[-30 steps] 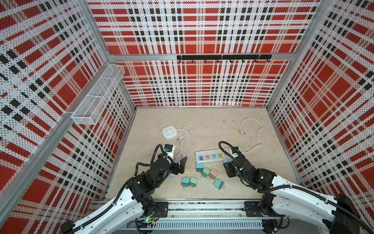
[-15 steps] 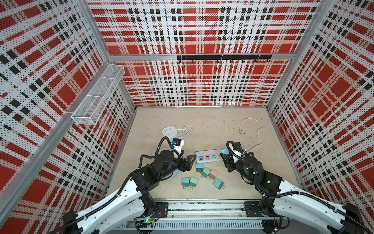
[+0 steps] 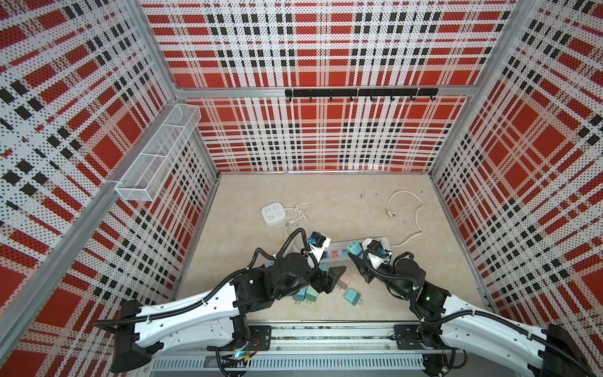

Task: Insert plugs into power strip
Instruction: Pass the plug.

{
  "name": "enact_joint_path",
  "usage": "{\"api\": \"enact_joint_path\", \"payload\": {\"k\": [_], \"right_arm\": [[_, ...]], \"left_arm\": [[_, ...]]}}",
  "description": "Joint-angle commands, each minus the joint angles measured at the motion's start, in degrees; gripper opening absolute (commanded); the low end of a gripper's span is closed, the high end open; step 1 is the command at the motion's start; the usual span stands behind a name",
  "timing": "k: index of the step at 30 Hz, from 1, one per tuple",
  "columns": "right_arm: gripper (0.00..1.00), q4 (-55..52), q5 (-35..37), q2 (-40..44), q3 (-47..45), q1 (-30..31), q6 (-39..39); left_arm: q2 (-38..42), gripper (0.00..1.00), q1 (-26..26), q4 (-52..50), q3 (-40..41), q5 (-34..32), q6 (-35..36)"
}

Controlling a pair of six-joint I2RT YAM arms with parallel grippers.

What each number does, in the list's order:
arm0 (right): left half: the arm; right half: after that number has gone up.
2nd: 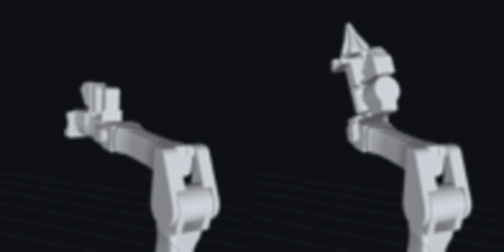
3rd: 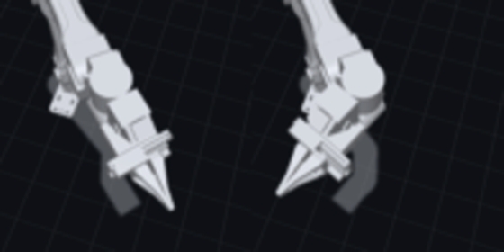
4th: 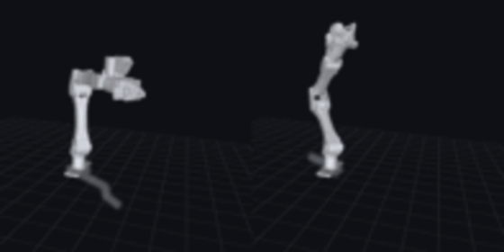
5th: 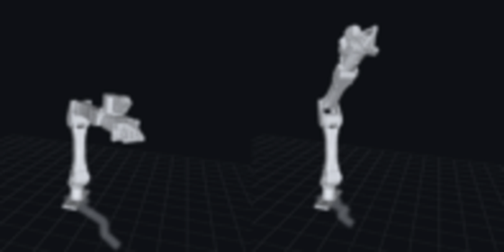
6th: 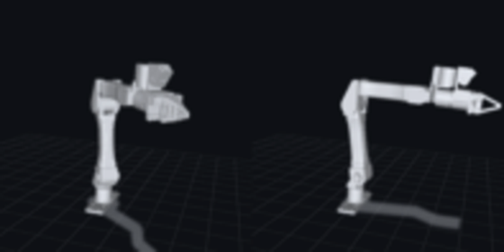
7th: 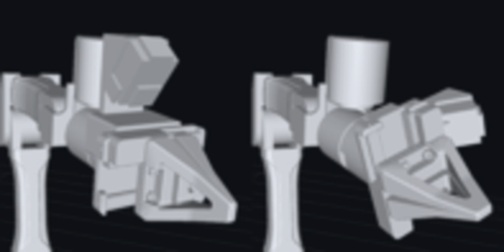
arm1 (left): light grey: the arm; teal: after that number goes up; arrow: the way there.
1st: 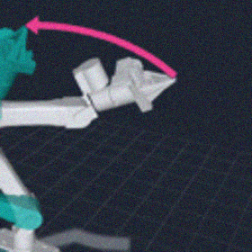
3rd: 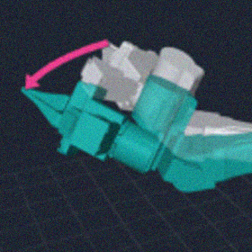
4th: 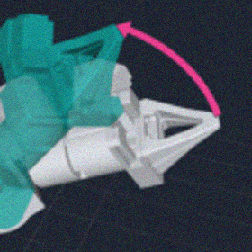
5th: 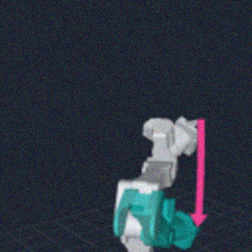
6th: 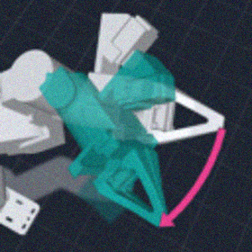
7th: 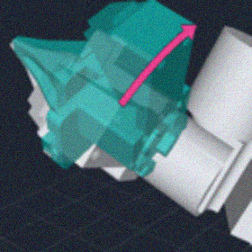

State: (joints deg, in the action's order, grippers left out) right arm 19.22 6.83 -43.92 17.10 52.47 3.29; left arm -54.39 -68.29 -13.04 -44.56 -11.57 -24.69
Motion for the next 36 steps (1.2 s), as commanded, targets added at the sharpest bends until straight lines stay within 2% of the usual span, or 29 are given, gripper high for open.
{"api": "enact_joint_path", "payload": {"k": [1, 3, 8, 16, 25, 30, 36], "right_arm": [[0.00, 8.9, -5.7, -0.1, -1.3, 1.0, 4.5], [0.00, 12.1, -6.1, -0.2, -3.1, 1.7, 6.3], [0.00, 19.9, -8.0, -1.0, -5.9, 2.4, 8.5], [0.00, 19.1, -8.4, -4.4, -2.1, 3.9, 9.5], [0.00, 19.4, -11.7, -3.6, -1.0, 4.5, 8.7], [0.00, 19.4, -12.2, -3.3, -1.0, 5.3, 8.7], [0.00, 20.1, -11.8, -3.1, -1.1, 6.3, 8.6]], "left_arm": [[0.0, 0.84, -0.2, 3.8, -0.2, -0.1, -1.0], [0.7, 0.84, 0.7, 5.5, 1.5, -0.6, -2.2], [1.1, 0.82, 5.2, 9.5, 3.6, 7.1, -4.7], [-2.5, 0.80, 5.4, 9.5, 1.0, 8.2, -3.3], [-3.8, 0.75, 5.0, 9.7, 1.0, 7.3, -4.0], [-6.6, 0.68, 4.9, 10.1, -0.4, 8.8, -4.0], [-7.7, 0.45, 4.4, 10.4, -1.1, 10.7, -3.9]]}}
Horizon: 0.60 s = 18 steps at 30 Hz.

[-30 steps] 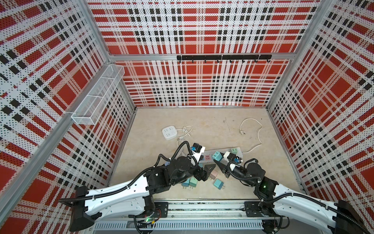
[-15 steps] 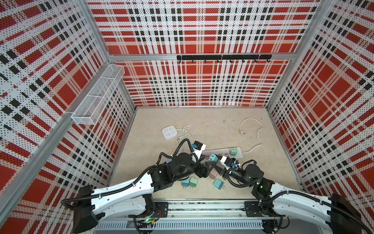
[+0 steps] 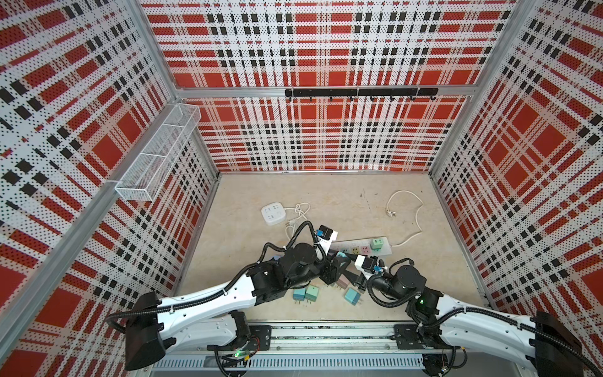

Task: Insert plugs into power strip
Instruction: Pass the plug.

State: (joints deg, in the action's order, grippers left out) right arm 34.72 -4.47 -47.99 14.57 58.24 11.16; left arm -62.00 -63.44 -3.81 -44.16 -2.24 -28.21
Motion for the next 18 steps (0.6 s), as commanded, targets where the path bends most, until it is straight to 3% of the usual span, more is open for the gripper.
{"api": "enact_joint_path", "payload": {"k": [1, 5, 8, 9, 13, 15, 18], "right_arm": [[0.00, 4.9, -0.5, 0.8, 1.5, 0.8, 0.7], [0.00, 5.8, -0.2, 0.0, 1.5, 1.8, 1.2], [0.00, 6.1, 0.2, 0.0, 1.5, 2.0, 1.3], [0.07, 6.1, 0.6, 0.2, 1.5, 2.0, 1.2], [0.56, 4.8, 5.4, 1.7, 1.4, 2.0, 0.3], [0.68, 2.7, 7.7, 3.0, 1.5, 2.0, 0.0], [0.78, -1.4, 10.1, 5.4, 1.6, 2.0, -1.0]], "left_arm": [[0.0, 0.41, -0.4, 1.3, -1.4, 1.9, -0.3], [0.1, 0.22, 0.8, 1.7, -1.1, 4.4, -0.3], [0.9, 0.16, 1.3, 2.2, -1.0, 5.3, -0.3], [1.2, 0.13, 1.4, 2.1, -1.1, 5.3, -0.1], [3.0, 0.05, 1.9, 2.1, -1.0, 5.8, -0.2], [3.8, 0.02, 2.3, 1.9, -0.8, 5.8, -0.2], [5.0, 0.00, 3.0, 1.7, -0.4, 5.8, -0.1]]}}
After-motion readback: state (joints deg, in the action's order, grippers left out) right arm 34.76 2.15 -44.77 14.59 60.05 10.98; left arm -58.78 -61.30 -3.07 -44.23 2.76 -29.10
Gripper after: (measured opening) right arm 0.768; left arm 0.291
